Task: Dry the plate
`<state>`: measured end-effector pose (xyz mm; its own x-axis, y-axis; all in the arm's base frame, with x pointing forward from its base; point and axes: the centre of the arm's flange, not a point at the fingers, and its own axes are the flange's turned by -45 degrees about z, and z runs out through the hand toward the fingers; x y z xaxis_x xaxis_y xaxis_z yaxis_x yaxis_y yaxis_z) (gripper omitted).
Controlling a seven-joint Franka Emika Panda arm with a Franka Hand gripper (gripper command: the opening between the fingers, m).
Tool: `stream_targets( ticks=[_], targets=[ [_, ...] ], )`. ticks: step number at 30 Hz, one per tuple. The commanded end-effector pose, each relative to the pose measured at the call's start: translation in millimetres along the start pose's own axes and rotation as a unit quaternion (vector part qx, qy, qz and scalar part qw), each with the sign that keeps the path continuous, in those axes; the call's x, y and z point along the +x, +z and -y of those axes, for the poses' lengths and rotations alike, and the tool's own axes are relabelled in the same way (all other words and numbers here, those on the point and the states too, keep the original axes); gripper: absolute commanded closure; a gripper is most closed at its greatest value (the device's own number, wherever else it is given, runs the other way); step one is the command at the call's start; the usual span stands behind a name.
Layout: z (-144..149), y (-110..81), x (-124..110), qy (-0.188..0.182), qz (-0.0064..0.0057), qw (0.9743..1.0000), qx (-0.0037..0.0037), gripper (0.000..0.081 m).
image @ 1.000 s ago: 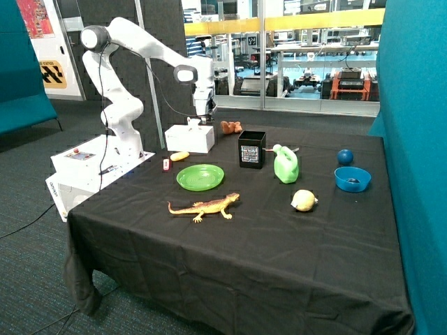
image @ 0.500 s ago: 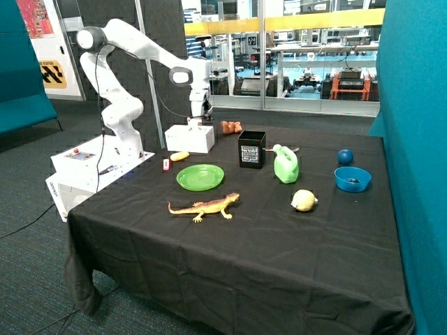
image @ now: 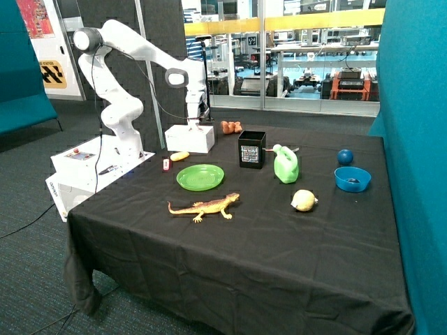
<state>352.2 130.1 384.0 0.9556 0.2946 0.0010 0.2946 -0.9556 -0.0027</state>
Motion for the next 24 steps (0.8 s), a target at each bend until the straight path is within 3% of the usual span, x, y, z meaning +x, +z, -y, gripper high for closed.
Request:
stream_targets(
  ticks=[1, 9, 24],
  targets=[
    [-10.4, -0.1, 4.5, -0.001, 0.0005, 1.0, -0.00137, 0.0181],
    [-18.6, -6.2, 16.3, -0.011, 0.0005, 0.9999, -0.00137, 0.0185],
    [-3.5, 10.0, 1.1, -0.022, 0.0005, 0.9998, -0.00136, 0.0197]
  ],
)
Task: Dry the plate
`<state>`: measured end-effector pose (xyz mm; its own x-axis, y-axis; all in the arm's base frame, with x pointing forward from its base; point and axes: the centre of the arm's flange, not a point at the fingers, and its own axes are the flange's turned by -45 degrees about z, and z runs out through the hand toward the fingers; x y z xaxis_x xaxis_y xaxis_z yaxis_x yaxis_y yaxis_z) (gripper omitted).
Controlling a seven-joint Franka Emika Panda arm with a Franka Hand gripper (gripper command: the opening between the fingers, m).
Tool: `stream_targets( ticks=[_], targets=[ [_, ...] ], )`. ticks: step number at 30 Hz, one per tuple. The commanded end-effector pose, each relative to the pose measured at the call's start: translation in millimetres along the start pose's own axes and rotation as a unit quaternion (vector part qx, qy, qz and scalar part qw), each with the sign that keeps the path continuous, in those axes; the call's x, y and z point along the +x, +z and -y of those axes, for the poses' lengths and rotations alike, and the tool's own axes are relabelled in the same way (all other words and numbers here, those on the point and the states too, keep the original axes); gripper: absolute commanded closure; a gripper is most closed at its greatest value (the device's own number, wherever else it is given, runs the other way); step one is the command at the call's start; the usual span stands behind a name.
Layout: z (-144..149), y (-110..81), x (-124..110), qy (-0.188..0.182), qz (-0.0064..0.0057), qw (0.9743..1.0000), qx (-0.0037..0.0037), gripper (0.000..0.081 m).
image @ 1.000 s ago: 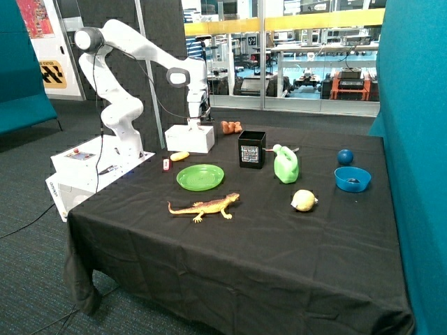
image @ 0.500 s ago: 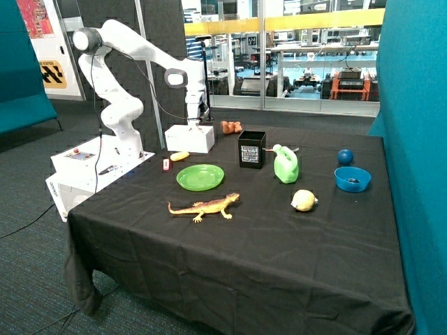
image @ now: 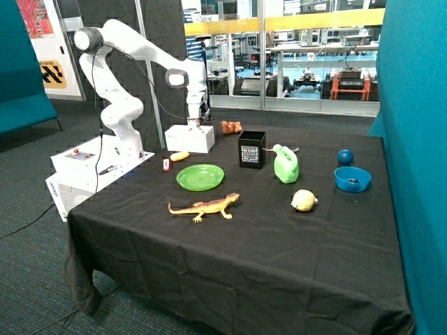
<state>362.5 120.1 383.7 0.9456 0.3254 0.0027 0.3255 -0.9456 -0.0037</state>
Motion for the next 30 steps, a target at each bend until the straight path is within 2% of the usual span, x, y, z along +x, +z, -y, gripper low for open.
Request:
stream_targets(
  ticks=[1, 12, 20, 23, 25, 27, 29, 30],
  targets=[
    [10.0, 10.6, -6.3, -0.006, 0.0014, 1.0, -0.00183, 0.0198],
    [2.2, 9.8, -14.3, 0.009, 0.0013, 1.0, -0.00185, 0.0203],
    [-0.8, 9.4, -18.6, 0.011, 0.0013, 0.9999, -0.00185, 0.0234],
    [0.2, 9.4, -18.3, 0.009, 0.0013, 1.0, -0.00185, 0.0272],
    [1.9, 9.1, -17.4, 0.005, 0.0013, 1.0, -0.00185, 0.0343],
    [3.4, 8.7, -16.3, 0.002, 0.0013, 1.0, -0.00184, 0.0492],
    [4.9, 8.4, -14.7, -0.001, 0.0013, 1.0, -0.00184, 0.07],
    [5.4, 8.3, -14.1, -0.002, 0.0013, 1.0, -0.00184, 0.0754]
  ],
)
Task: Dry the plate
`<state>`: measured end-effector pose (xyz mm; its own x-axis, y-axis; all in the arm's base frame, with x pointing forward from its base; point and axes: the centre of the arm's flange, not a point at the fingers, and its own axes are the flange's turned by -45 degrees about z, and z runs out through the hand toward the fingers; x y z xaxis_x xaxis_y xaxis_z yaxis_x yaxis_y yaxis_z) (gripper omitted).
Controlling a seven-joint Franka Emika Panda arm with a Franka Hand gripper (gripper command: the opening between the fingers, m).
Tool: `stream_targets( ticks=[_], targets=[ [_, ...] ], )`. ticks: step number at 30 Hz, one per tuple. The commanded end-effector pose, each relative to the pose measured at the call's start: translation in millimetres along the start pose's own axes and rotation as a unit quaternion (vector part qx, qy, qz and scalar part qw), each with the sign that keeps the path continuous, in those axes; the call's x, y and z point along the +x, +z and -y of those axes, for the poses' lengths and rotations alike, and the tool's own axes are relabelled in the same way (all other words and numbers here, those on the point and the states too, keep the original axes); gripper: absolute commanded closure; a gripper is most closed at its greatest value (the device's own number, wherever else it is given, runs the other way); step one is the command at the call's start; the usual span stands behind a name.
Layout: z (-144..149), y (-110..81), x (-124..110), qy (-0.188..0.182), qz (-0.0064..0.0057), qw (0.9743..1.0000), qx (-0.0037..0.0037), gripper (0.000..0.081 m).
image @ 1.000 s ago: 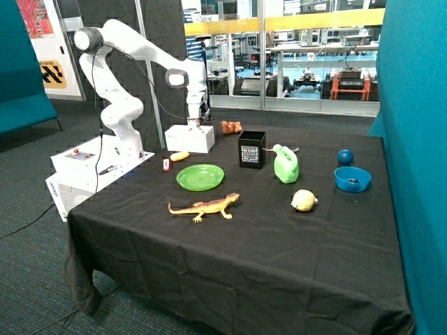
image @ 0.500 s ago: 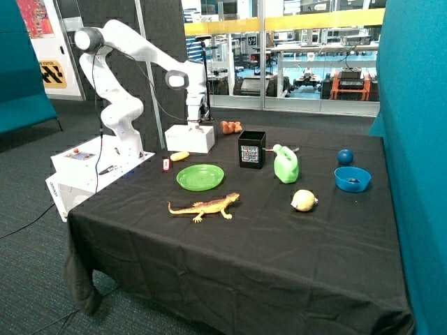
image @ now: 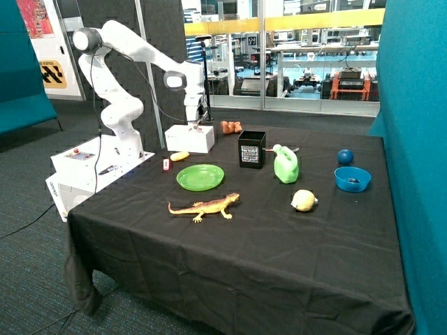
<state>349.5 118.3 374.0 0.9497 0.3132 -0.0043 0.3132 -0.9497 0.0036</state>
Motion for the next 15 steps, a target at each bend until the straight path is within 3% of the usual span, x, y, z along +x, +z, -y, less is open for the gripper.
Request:
stream_targets(
  ticks=[1, 15],
  targets=[
    [3.2, -1.4, -0.9, -0.008, -0.0022, 1.0, 0.00179, 0.0781],
    [1.1, -2.3, -2.7, -0.007, -0.0022, 1.0, 0.00179, 0.0808]
  ],
)
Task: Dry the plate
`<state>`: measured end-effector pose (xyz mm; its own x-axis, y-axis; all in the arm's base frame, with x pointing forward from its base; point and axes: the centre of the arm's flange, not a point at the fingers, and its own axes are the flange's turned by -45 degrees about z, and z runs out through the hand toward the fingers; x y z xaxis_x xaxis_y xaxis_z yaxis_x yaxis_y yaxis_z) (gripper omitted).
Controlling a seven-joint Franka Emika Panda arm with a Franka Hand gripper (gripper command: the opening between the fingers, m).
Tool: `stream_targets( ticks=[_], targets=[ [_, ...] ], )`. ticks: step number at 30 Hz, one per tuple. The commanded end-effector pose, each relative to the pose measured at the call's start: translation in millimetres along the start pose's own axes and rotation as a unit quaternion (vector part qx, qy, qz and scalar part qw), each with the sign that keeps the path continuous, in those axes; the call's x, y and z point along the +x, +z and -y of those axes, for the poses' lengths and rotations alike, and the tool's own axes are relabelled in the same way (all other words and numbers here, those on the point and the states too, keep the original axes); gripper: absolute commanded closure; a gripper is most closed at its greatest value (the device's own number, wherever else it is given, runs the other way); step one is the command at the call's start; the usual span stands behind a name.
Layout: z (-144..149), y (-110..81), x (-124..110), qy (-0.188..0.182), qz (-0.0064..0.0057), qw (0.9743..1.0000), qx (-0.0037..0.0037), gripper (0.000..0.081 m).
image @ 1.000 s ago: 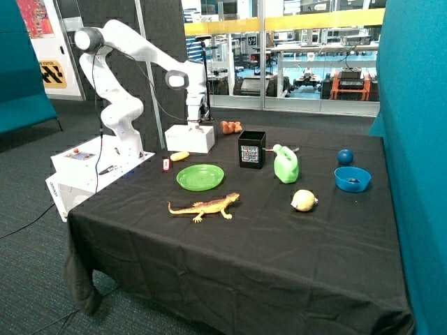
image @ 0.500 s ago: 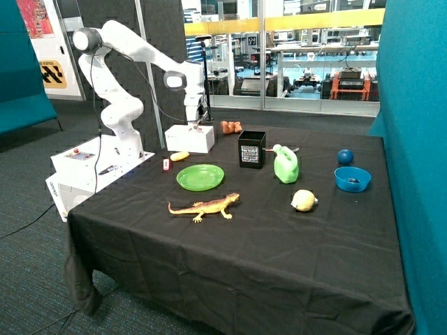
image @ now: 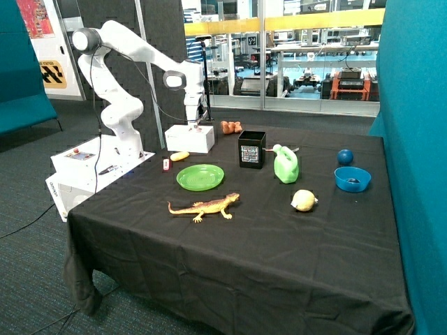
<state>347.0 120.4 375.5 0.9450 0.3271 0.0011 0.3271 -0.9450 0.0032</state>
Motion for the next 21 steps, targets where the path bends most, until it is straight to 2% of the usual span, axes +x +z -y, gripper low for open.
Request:
stream_targets(
  ticks=[1, 15, 21],
  targets=[
    [-2.6, -0.7, -2.0, 0.001, 0.0005, 1.0, 0.0016, 0.0808],
    [-5.0, 0.3, -6.7, 0.003, 0.0005, 1.0, 0.0016, 0.0808],
    [-7.4, -10.1, 0.3, 0.004, 0.0005, 1.0, 0.0016, 0.0808]
  ],
)
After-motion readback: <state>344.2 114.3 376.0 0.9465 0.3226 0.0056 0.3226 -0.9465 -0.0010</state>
